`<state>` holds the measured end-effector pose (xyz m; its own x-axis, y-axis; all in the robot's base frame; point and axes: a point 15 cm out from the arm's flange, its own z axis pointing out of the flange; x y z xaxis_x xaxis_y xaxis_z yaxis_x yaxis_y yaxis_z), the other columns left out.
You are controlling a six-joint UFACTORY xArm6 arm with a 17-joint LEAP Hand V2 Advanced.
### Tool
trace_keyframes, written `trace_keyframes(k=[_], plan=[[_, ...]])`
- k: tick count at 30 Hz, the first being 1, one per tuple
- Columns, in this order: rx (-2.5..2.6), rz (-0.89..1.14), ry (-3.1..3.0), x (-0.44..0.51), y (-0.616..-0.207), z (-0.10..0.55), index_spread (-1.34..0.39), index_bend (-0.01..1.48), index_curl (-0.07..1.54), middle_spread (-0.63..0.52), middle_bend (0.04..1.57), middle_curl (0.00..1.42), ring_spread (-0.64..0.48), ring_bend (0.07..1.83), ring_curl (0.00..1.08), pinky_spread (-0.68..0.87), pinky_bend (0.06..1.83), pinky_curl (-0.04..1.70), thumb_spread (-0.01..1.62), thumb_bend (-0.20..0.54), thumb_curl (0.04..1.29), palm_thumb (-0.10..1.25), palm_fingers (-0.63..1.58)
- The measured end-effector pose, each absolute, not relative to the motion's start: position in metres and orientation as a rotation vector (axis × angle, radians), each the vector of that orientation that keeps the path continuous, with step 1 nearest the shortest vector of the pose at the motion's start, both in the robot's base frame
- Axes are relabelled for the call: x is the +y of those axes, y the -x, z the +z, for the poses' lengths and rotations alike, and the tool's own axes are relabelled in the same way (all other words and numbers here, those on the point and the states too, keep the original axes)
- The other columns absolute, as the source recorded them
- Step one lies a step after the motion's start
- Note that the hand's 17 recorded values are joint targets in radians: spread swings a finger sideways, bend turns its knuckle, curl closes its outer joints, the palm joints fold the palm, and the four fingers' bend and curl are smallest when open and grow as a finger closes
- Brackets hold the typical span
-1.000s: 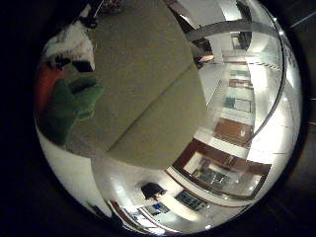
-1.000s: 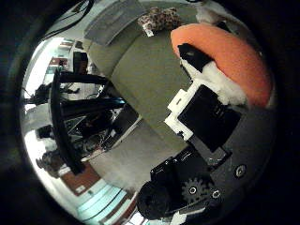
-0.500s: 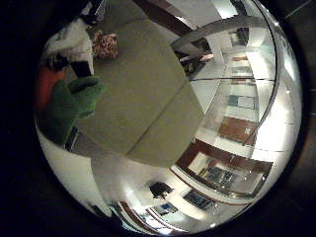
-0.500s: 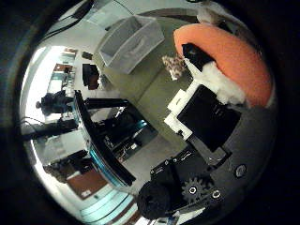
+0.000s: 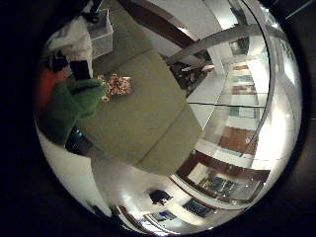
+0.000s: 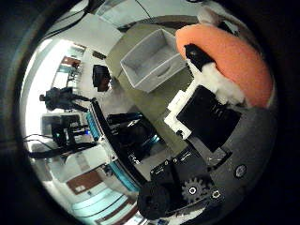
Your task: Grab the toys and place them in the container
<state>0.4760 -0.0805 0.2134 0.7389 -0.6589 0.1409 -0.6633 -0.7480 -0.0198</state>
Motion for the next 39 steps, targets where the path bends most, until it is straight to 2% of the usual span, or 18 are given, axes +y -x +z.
trace_keyframes(k=[21, 39], plan=[[-1.017, 0.195, -2.942, 0.032, -0.453, 0.259, -0.26, 1.10, 0.89, -0.22, 1.17, 1.02, -0.29, 1.24, 0.99, -0.19, 1.42, 0.85, 0.82, -0.018, 0.83, 0.97, 1.10], [-0.984, 0.205, -2.978, 0.095, -0.450, 0.277, -0.25, 1.10, 0.89, -0.22, 1.19, 1.02, -0.28, 1.26, 0.97, -0.20, 1.42, 0.86, 0.80, -0.018, 0.85, 0.97, 1.10]])
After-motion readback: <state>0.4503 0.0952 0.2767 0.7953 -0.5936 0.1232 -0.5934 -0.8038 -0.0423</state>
